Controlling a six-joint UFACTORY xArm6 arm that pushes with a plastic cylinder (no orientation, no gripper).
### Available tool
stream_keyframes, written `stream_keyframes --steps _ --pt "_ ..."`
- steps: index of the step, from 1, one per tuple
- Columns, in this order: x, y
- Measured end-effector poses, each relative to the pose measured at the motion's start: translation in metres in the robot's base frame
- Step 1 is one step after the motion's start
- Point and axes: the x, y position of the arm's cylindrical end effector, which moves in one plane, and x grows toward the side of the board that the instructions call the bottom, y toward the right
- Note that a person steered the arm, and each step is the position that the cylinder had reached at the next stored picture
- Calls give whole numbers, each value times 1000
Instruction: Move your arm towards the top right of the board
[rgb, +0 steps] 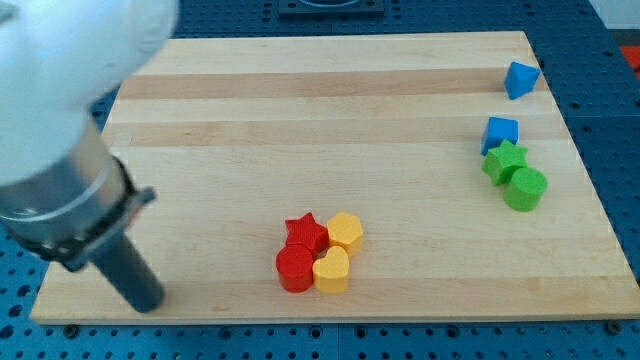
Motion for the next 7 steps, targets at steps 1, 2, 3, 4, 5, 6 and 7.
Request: stream_keyframes --steps 1,2,3,4,5,6,7 --pt "-28 -33" --pt "-30 -41" --pt "-46 -47" --pt "-99 -32" --pt "-134 9" --pt "-188 58" --pt "-265 128"
